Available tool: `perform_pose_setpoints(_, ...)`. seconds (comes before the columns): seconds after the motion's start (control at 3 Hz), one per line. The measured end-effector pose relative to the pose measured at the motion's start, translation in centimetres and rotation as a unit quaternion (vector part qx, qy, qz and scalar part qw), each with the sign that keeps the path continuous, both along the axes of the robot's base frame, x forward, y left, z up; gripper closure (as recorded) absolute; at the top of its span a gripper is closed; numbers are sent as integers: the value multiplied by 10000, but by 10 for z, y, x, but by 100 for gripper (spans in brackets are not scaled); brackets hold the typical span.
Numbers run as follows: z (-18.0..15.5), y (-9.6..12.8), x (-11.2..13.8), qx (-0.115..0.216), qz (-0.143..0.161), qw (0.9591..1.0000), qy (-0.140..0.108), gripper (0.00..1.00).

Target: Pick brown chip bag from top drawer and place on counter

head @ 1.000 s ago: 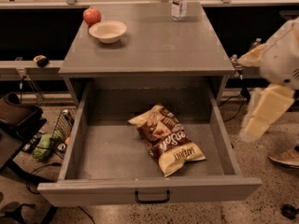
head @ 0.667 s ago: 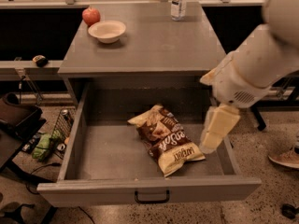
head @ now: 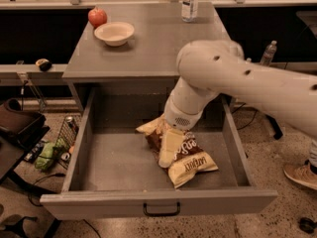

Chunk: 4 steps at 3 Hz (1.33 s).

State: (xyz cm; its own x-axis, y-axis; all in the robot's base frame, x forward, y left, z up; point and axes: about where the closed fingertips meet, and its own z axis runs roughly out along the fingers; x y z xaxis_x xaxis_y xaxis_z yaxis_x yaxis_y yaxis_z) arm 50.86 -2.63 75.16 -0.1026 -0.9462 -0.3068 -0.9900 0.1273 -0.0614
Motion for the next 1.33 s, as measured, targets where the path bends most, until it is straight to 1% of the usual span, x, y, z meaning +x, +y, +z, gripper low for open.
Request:
perform_pose_setpoints(0.33,-55,-10,24,186,-160,9994,237,0)
perform_pose_setpoints(0.67,-96,-39,40,261,-313,9984,403,0)
perform_pose_setpoints(1.0,-124,-67,45,158,-389,9977,537,19)
perform_pose_setpoints(1.33,-125,-68,45,157,-390,9976,553,50)
